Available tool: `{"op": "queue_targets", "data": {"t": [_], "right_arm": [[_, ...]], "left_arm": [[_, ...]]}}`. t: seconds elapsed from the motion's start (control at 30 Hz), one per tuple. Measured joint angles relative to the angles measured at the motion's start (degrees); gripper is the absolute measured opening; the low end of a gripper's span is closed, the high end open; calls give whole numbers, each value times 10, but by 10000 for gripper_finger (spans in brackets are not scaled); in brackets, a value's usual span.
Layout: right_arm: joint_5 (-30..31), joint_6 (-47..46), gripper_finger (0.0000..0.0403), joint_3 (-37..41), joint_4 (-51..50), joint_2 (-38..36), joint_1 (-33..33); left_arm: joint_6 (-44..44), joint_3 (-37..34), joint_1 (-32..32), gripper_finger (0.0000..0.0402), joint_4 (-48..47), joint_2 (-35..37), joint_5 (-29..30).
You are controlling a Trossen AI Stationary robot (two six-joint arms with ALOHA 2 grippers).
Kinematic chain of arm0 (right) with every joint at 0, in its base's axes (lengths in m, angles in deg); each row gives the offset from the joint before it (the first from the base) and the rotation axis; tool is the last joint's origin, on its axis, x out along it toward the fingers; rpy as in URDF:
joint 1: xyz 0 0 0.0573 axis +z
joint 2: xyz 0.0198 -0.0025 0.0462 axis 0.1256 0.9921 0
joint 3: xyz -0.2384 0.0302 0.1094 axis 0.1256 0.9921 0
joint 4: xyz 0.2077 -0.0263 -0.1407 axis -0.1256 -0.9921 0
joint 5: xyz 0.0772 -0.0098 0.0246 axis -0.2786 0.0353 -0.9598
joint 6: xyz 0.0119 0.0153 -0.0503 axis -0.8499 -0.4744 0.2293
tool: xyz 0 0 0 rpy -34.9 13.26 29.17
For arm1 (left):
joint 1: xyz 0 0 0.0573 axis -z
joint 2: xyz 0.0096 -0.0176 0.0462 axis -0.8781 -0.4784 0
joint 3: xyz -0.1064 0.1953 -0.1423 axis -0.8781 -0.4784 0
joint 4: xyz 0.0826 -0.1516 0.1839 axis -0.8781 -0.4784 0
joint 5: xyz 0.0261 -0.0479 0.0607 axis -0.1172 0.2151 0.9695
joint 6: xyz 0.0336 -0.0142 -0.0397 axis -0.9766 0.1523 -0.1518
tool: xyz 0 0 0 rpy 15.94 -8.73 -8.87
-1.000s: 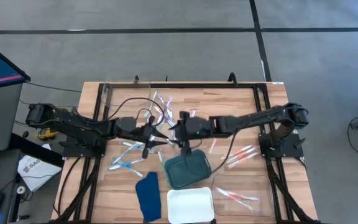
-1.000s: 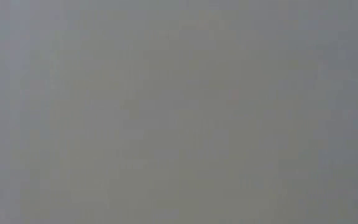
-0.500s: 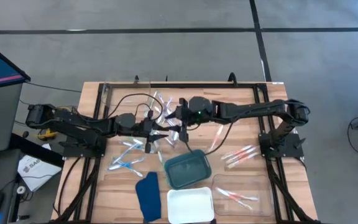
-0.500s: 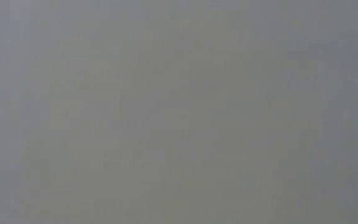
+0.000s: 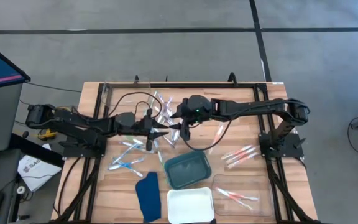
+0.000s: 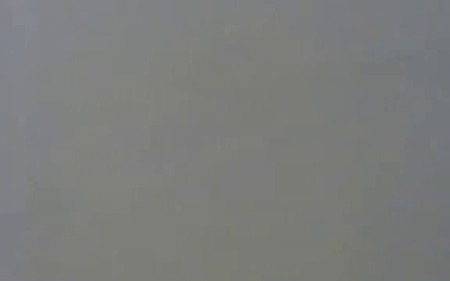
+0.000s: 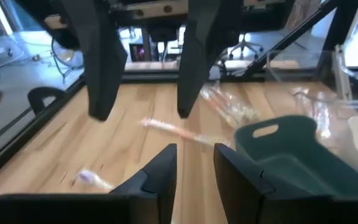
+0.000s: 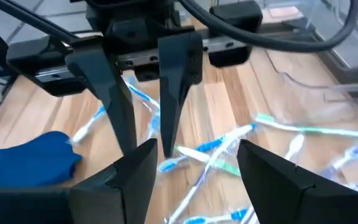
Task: Pick & Place Toothbrushes
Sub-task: Put the blue toothbrush into the top transparent bin
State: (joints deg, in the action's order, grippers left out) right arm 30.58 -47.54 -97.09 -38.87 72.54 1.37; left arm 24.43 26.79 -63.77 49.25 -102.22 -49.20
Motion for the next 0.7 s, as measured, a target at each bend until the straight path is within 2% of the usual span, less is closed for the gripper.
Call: {"op": "queue_targets", "data": {"t": [0.23, 0.7], "right_arm": [[0, 0, 216, 0, -44, 0, -15], [0, 20, 216, 0, -54, 0, -33]], "left_arm": [[24, 24, -4, 102, -151, 22, -12], [127, 23, 22, 102, -316, 76, -24]]}}
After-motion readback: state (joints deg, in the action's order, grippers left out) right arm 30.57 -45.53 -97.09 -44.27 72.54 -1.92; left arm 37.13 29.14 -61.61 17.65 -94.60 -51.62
